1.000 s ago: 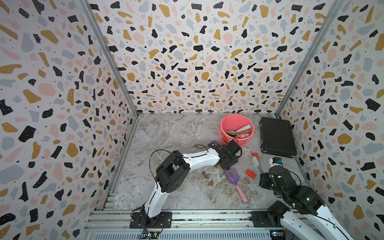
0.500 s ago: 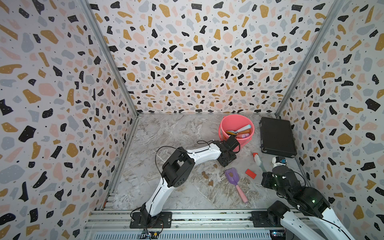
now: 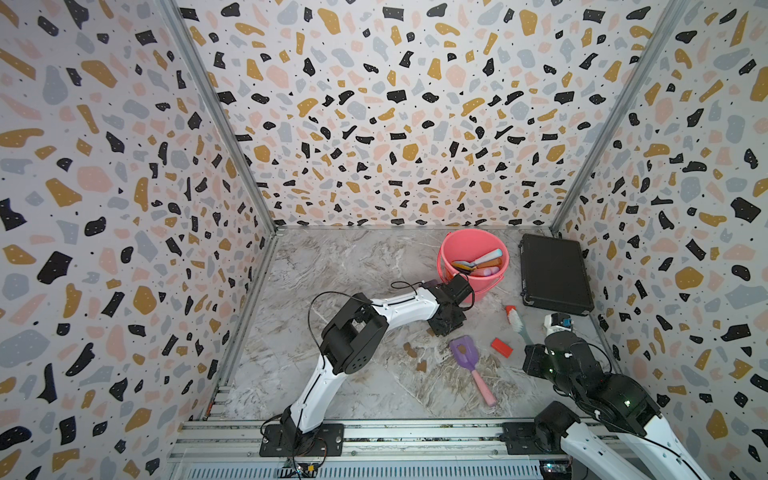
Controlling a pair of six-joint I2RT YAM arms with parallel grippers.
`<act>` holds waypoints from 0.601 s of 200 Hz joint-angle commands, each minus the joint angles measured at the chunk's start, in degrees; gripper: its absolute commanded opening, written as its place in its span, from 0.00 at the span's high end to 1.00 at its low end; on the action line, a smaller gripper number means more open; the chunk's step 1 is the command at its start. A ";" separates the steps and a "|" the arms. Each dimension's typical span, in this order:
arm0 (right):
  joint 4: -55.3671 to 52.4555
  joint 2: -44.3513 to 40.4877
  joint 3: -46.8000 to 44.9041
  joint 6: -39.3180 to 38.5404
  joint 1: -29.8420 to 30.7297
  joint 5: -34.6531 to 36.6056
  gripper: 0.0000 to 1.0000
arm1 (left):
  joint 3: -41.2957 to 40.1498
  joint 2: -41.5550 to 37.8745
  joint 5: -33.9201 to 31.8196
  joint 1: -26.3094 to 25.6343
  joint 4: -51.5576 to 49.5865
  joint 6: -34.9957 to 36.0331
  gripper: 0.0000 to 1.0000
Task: Brush the soil off the hand trowel and place it into the bucket
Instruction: Pick up the hand trowel from the center of the board.
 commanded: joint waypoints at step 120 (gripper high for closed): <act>12.21 10.47 8.17 -22.22 -0.25 -13.73 1.00 | -3.71 -19.05 11.63 3.29 -25.71 34.09 1.00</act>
